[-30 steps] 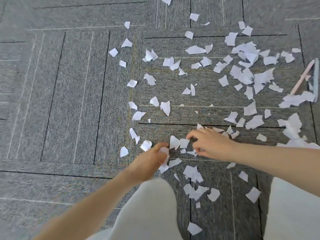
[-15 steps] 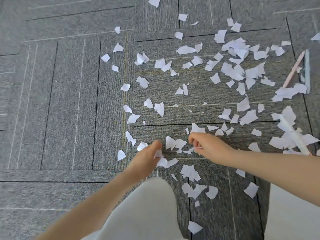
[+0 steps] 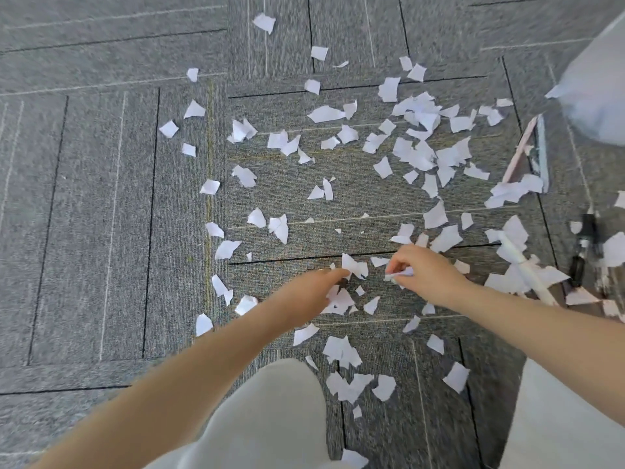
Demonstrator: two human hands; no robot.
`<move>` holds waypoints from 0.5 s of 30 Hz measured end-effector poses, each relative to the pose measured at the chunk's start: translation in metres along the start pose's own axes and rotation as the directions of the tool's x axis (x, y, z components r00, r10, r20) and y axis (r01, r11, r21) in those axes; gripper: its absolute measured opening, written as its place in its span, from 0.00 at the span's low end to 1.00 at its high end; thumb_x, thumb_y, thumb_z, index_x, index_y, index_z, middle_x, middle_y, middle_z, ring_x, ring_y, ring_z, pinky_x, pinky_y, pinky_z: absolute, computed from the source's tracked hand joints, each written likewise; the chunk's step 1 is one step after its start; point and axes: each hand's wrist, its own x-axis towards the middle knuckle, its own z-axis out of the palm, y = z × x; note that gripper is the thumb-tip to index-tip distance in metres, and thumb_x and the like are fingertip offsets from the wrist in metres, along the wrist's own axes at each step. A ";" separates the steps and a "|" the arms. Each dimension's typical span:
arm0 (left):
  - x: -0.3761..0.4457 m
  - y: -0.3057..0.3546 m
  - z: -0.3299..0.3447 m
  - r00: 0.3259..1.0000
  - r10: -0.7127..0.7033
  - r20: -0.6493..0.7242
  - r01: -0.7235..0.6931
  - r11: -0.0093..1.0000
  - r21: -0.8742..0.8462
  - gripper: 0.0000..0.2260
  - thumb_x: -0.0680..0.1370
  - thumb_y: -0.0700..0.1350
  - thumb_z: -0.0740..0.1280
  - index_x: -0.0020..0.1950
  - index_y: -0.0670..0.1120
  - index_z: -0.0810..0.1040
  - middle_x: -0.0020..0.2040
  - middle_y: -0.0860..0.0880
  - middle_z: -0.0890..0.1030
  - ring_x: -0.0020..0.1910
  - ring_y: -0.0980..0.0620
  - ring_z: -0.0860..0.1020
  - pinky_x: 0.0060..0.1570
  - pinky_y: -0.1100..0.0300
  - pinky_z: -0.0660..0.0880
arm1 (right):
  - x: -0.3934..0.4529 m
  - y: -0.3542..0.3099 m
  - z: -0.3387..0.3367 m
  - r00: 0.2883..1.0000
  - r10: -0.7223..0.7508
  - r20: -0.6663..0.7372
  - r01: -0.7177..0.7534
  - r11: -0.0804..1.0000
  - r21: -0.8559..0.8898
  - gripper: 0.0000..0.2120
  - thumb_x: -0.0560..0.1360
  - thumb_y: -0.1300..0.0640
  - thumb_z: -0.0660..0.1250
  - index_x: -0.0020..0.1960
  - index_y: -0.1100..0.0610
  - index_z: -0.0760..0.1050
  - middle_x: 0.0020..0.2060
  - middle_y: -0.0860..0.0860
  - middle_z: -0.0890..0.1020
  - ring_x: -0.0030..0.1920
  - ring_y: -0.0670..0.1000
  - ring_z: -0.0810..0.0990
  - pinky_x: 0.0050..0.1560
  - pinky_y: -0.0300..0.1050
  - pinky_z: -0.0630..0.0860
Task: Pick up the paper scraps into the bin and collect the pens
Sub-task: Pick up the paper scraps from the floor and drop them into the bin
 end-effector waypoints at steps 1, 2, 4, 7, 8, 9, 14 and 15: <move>-0.001 0.001 0.002 1.000 -0.004 -0.025 0.005 1.000 0.009 0.24 0.78 0.38 0.61 0.73 0.51 0.60 0.69 0.49 0.70 0.65 0.50 0.71 0.66 0.56 0.67 | -0.003 0.000 0.006 0.998 -0.027 -0.059 0.024 0.998 -0.050 0.04 0.74 0.57 0.67 0.42 0.50 0.75 0.48 0.46 0.74 0.47 0.48 0.74 0.48 0.42 0.70; -0.001 0.001 0.004 0.999 -0.007 -0.049 0.008 1.000 0.012 0.22 0.78 0.39 0.61 0.71 0.50 0.62 0.68 0.49 0.70 0.65 0.51 0.71 0.66 0.56 0.66 | -0.005 0.001 0.009 0.992 -0.057 -0.110 0.045 0.993 -0.107 0.03 0.74 0.57 0.67 0.42 0.50 0.77 0.51 0.45 0.74 0.50 0.48 0.73 0.51 0.42 0.68; -0.003 0.002 0.007 0.996 -0.009 -0.087 0.010 1.000 0.014 0.16 0.79 0.40 0.60 0.66 0.47 0.68 0.65 0.49 0.73 0.63 0.51 0.72 0.67 0.58 0.67 | -0.007 0.004 0.013 0.982 -0.109 -0.157 0.074 0.975 -0.210 0.02 0.73 0.55 0.68 0.43 0.51 0.80 0.58 0.46 0.73 0.59 0.50 0.70 0.60 0.46 0.64; -0.007 0.001 0.009 0.993 0.007 -0.117 -0.002 0.999 0.040 0.08 0.80 0.41 0.58 0.54 0.43 0.75 0.57 0.49 0.75 0.54 0.51 0.75 0.60 0.55 0.72 | -0.009 0.005 0.016 0.978 -0.107 -0.178 0.074 0.981 -0.180 0.04 0.74 0.57 0.67 0.45 0.53 0.80 0.63 0.47 0.73 0.63 0.50 0.69 0.63 0.46 0.63; -0.008 0.003 0.009 0.993 0.013 -0.120 -0.007 0.999 0.046 0.08 0.80 0.40 0.58 0.52 0.42 0.76 0.58 0.49 0.73 0.52 0.51 0.75 0.58 0.56 0.73 | -0.010 0.005 0.017 0.975 -0.106 -0.193 0.077 0.985 -0.153 0.04 0.74 0.58 0.66 0.44 0.54 0.80 0.62 0.47 0.73 0.62 0.50 0.70 0.61 0.44 0.65; -0.008 0.004 0.008 0.992 0.018 -0.124 -0.013 0.999 0.044 0.07 0.79 0.40 0.59 0.51 0.42 0.76 0.60 0.49 0.72 0.51 0.51 0.76 0.57 0.56 0.74 | -0.011 0.005 0.018 0.973 -0.108 -0.204 0.082 0.988 -0.133 0.04 0.74 0.59 0.66 0.44 0.55 0.79 0.61 0.48 0.74 0.60 0.49 0.71 0.58 0.43 0.67; 0.010 0.017 -0.004 0.981 0.085 -0.173 -0.076 0.995 0.059 0.07 0.77 0.34 0.59 0.48 0.42 0.74 0.74 0.51 0.60 0.58 0.48 0.76 0.53 0.53 0.77 | -0.013 0.003 0.022 0.963 -0.100 -0.249 0.085 0.994 -0.071 0.05 0.75 0.61 0.65 0.46 0.57 0.79 0.49 0.48 0.77 0.44 0.46 0.73 0.40 0.37 0.69; 0.016 0.020 -0.004 0.979 0.120 -0.165 -0.102 0.988 0.115 0.09 0.76 0.32 0.58 0.50 0.42 0.75 0.75 0.51 0.60 0.60 0.48 0.75 0.54 0.52 0.77 | -0.013 0.003 0.022 0.958 -0.098 -0.268 0.080 0.994 -0.078 0.05 0.75 0.61 0.65 0.46 0.56 0.80 0.47 0.48 0.78 0.41 0.45 0.71 0.37 0.36 0.66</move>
